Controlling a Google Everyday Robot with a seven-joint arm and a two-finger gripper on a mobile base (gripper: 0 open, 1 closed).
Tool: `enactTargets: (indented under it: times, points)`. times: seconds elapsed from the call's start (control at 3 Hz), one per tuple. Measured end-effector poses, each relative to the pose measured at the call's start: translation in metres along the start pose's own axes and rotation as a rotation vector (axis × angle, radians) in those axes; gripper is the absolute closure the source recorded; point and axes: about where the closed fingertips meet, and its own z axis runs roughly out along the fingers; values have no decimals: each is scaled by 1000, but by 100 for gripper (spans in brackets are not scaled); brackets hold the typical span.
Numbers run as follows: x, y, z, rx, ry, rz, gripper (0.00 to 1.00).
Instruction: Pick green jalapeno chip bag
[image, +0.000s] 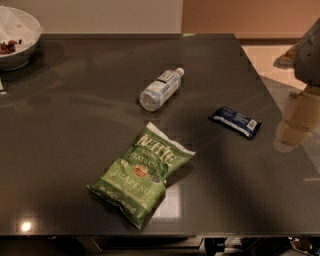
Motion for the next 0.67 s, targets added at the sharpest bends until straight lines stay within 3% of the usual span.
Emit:
enactTargets:
  times: [0.33, 0.67]
  points:
    - [-1, 0, -1, 2, -3, -3, 0]
    - [-14, -3, 6, -13, -34, -43, 0]
